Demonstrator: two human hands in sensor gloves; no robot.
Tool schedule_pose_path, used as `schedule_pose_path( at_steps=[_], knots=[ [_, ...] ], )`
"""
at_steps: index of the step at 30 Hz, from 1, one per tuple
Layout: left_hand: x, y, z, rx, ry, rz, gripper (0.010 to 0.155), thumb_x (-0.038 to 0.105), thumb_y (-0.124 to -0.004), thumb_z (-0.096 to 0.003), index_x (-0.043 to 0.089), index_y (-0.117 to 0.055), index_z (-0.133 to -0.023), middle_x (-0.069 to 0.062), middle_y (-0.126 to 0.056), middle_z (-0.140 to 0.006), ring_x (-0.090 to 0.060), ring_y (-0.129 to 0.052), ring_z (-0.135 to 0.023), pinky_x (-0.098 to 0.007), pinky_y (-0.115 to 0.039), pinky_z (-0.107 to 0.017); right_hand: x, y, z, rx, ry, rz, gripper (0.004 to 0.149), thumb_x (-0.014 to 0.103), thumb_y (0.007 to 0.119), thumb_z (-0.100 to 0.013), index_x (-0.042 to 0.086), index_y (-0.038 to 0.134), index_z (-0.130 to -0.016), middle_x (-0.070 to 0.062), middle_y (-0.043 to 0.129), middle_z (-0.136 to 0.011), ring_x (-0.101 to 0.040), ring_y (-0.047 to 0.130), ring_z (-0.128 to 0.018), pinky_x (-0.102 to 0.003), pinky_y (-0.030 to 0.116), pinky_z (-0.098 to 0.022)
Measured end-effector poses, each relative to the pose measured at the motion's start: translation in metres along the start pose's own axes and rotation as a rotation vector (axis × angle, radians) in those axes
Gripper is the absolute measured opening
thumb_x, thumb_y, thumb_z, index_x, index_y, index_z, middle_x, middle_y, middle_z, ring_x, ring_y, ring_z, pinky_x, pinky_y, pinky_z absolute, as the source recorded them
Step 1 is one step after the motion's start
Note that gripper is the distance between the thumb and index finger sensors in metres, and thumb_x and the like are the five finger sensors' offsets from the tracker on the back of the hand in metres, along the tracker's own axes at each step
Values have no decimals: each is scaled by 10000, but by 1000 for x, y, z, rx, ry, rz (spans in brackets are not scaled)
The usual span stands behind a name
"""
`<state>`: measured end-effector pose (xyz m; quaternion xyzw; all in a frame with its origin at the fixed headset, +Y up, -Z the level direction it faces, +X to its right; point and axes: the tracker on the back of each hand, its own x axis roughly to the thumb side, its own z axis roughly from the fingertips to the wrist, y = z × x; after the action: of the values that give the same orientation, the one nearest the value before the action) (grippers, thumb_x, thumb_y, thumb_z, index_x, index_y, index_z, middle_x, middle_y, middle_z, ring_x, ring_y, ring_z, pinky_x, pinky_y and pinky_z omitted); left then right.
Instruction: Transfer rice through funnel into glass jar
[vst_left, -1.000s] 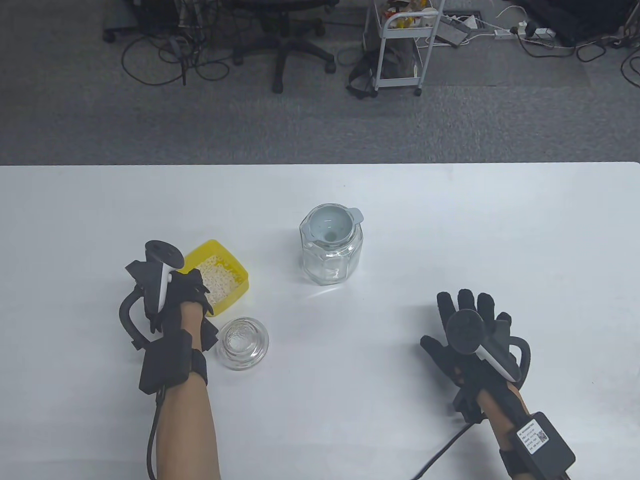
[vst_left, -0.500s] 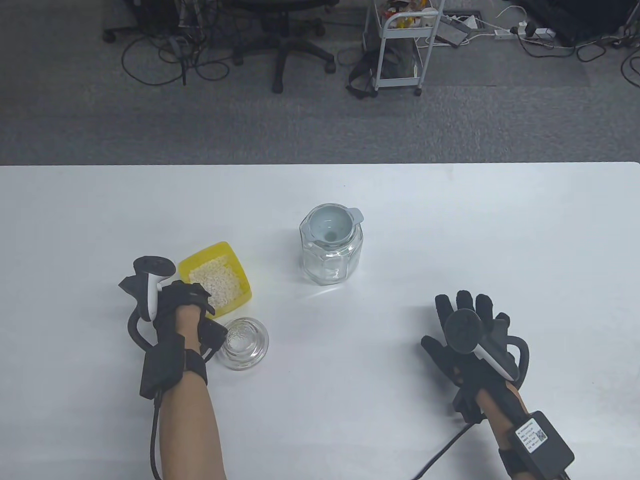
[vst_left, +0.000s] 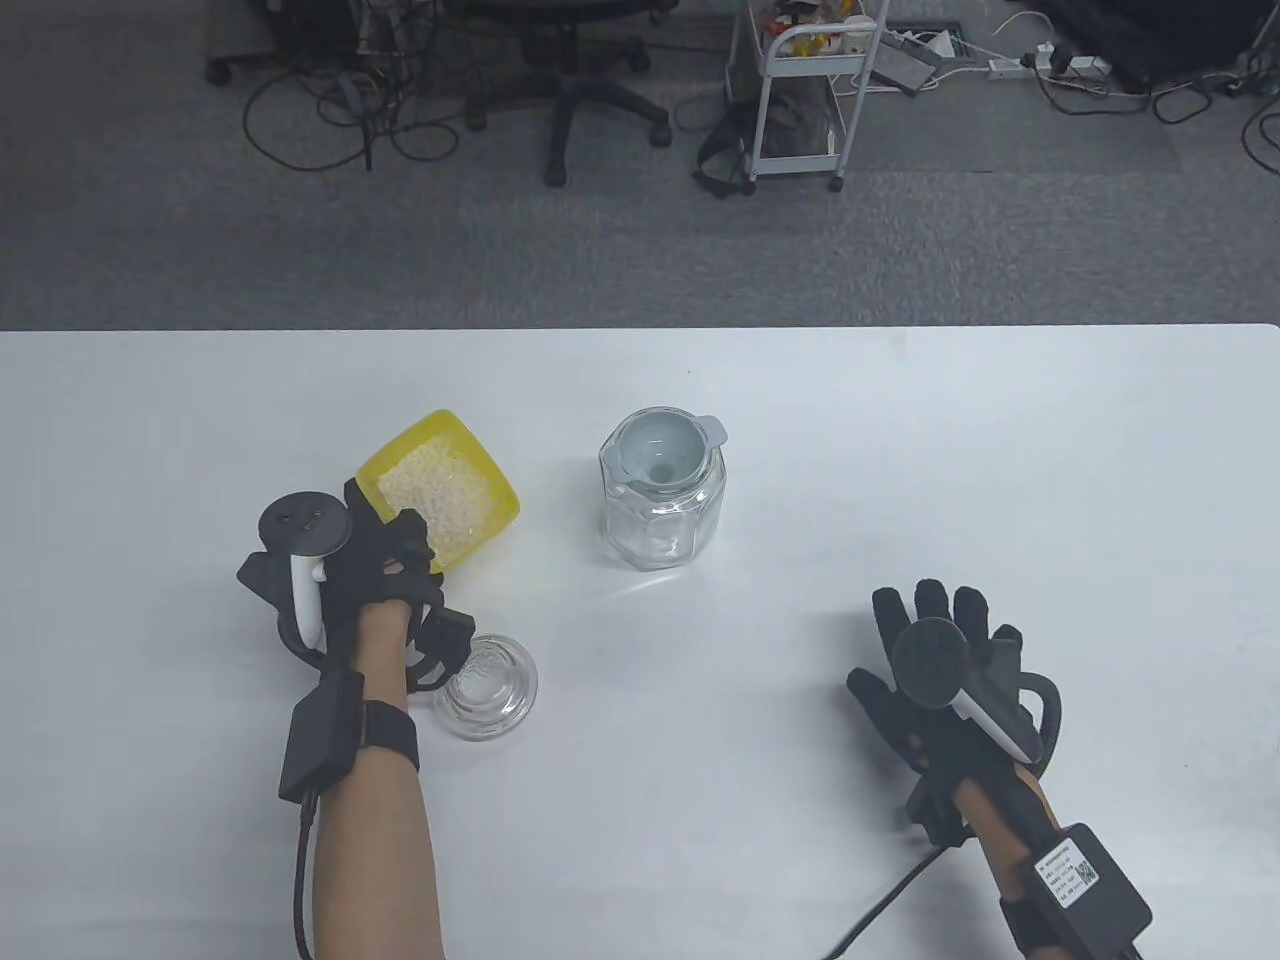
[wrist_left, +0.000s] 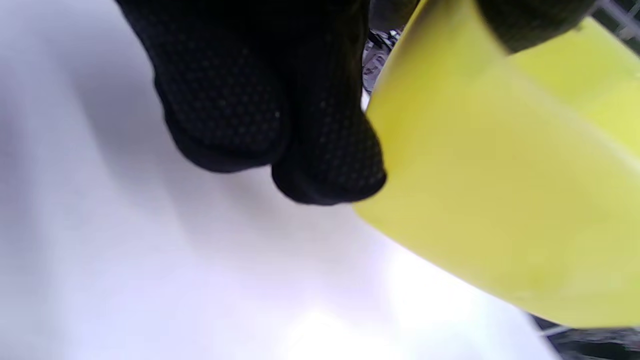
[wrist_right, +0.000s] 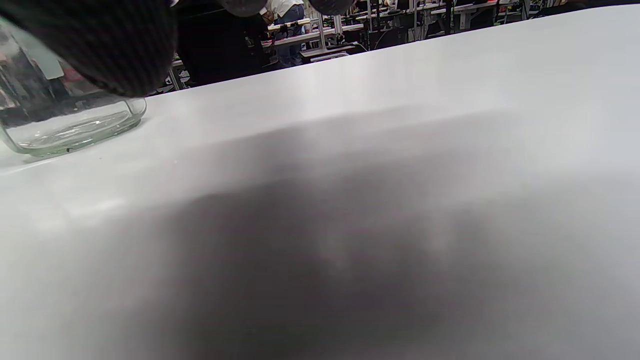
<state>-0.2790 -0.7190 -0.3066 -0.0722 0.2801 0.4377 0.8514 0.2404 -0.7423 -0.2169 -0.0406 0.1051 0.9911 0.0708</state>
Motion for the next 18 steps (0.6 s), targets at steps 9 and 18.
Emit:
schedule_pose_path(
  at_steps=[9, 18],
  knots=[
    [53, 0, 21, -202, -169, 39, 773, 627, -669, -624, 361, -212, -1188, -85, -813, -1062, -151, -999, -696, -424, -911, -548, 0, 0, 0, -1, 2, -2, 840, 670, 720, -383, 392, 272, -1037, -91, 220, -1180, -452, 176, -1070, -728, 253, -698],
    [82, 0, 40, -183, -280, 154, 975, 834, -646, -586, 181, -264, -1200, -36, -759, -1011, -102, -912, -741, -485, -857, -667, -1, 0, 0, 0, 3, -4, 846, 673, 721, -380, 389, 272, -1038, -90, 219, -1180, -451, 173, -1071, -729, 252, -697]
  ],
)
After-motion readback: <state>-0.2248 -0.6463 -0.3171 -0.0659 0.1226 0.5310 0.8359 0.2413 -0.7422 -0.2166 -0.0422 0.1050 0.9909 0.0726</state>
